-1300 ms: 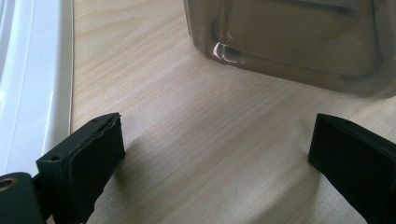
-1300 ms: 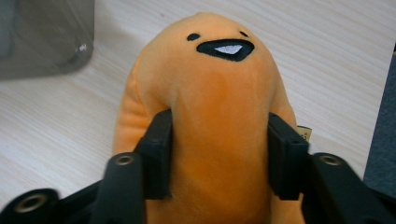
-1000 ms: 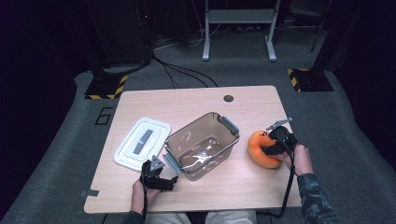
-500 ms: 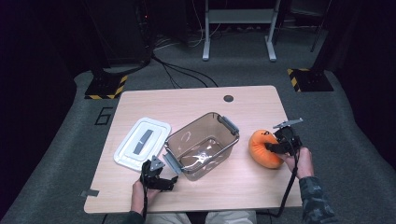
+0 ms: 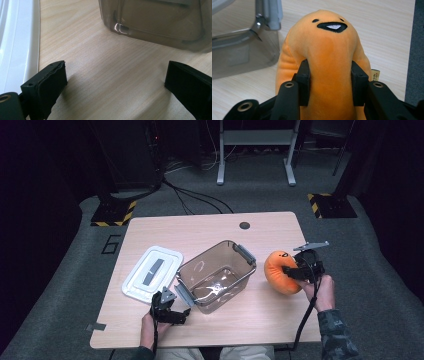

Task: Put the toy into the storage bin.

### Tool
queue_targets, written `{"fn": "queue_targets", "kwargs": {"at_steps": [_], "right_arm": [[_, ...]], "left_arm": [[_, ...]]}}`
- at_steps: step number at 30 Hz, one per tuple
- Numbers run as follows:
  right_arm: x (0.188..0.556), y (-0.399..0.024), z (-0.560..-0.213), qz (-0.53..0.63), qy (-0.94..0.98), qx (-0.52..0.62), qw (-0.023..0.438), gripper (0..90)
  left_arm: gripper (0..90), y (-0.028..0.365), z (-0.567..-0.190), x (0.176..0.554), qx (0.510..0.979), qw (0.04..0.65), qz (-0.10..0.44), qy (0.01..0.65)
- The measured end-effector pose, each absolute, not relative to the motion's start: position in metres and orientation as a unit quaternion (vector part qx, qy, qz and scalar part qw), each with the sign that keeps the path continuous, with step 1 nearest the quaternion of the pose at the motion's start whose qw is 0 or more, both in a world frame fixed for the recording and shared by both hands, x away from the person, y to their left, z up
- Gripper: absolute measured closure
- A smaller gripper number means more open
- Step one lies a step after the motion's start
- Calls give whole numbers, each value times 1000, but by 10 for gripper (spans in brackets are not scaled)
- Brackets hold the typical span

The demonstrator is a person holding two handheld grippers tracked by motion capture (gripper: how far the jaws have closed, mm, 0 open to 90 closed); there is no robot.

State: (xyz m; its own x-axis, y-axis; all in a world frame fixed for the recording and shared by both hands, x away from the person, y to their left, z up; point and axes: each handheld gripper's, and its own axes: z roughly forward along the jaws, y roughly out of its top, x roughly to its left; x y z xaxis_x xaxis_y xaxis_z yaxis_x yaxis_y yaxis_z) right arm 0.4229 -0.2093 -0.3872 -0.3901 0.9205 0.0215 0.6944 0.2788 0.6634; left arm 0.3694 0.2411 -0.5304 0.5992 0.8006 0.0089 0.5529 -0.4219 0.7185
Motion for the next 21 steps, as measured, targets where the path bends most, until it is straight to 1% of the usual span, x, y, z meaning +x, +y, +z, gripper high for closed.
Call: {"fn": "queue_targets", "kwargs": {"at_steps": [11, 21], "right_arm": [[422, -194, -357, 313, 781, 500, 207, 603], [423, -186, -336, 321, 783, 485, 219, 601]], "left_arm": [[41, 241, -530, 369, 823, 348, 180, 411], [43, 241, -530, 369, 824, 347, 179, 411]]}}
